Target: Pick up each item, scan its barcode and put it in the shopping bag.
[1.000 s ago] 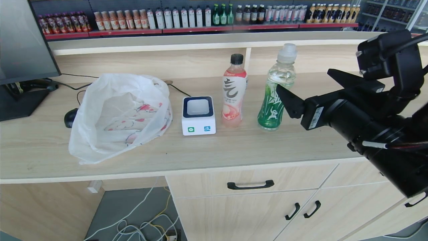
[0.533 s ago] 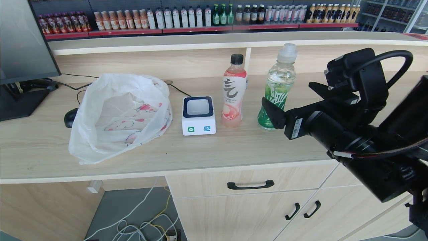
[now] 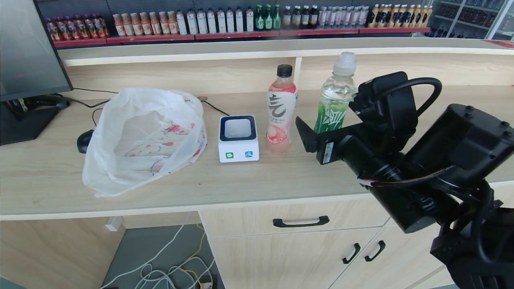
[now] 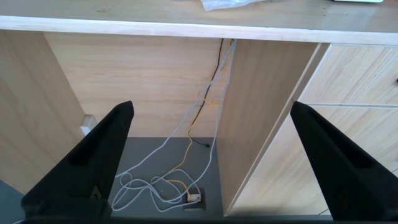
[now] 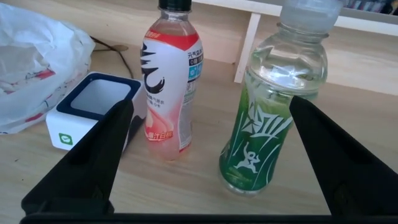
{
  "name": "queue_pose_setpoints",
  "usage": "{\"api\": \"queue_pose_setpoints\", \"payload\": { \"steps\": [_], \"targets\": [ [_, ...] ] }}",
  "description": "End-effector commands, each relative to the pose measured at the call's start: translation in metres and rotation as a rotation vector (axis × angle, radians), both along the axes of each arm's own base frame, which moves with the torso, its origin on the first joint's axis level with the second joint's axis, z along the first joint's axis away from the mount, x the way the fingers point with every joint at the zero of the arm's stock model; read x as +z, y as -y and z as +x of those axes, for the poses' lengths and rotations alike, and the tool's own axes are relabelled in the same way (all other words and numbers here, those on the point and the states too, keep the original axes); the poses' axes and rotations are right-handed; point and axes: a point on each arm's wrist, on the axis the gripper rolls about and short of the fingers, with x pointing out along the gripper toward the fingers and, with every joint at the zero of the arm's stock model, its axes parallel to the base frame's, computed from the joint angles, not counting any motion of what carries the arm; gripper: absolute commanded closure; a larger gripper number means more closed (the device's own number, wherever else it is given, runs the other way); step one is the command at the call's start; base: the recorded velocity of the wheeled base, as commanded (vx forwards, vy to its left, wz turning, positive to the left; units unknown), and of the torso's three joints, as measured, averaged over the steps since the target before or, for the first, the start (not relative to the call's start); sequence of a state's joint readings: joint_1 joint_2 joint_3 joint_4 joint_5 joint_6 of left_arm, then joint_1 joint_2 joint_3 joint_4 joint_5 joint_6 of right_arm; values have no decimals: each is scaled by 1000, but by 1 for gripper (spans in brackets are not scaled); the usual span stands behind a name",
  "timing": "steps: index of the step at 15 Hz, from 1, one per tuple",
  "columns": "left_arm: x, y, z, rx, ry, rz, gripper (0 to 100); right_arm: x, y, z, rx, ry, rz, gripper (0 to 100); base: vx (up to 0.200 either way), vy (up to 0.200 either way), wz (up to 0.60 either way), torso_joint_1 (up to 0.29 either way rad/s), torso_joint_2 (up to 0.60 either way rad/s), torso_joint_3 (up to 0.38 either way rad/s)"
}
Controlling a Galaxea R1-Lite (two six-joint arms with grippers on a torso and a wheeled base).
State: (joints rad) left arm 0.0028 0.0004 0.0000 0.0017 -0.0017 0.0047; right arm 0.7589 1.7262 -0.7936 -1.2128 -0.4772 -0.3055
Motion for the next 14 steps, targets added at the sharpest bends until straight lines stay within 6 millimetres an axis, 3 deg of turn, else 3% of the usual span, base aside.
{"api": "queue_pose_setpoints", "payload": {
  "steps": [1,14],
  "targets": [
    [0,0,0,0,1,0,0,-9,-9,9,2,-18,-18,0,0,0,0,0,0,0],
    [0,0,0,0,1,0,0,-34,-43,46,-20,-3,59,0,0,0,0,0,0,0]
  ]
}}
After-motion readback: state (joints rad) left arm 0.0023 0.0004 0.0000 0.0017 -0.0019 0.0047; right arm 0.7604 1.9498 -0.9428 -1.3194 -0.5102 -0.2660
